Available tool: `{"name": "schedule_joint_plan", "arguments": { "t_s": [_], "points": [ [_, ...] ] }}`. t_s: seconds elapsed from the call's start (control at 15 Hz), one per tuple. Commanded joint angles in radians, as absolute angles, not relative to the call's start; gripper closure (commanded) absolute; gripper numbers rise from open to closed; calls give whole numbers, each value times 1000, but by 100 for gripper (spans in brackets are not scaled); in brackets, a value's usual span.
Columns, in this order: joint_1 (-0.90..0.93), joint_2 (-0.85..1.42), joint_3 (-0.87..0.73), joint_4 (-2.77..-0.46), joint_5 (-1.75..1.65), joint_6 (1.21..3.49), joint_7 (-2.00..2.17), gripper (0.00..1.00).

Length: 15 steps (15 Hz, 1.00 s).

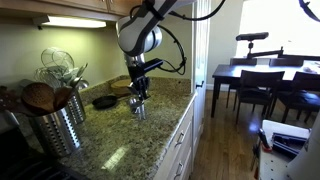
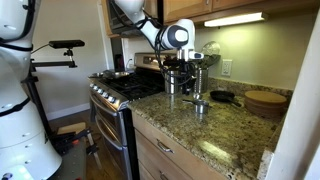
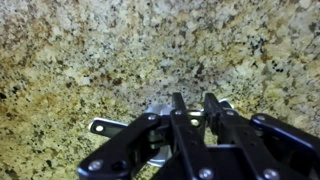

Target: Take the measuring cups and place them apart on the counter

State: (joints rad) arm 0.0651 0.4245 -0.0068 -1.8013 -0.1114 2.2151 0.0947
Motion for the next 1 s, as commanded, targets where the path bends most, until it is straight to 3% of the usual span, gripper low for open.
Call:
{"name": "schedule_joint_plan", "arguments": {
  "t_s": [0.0, 0.93],
  "points": [
    [75, 345, 7, -1892, -118, 2222, 82, 88],
    [87, 331, 92, -1978, -88, 2222, 6, 88]
  ]
}}
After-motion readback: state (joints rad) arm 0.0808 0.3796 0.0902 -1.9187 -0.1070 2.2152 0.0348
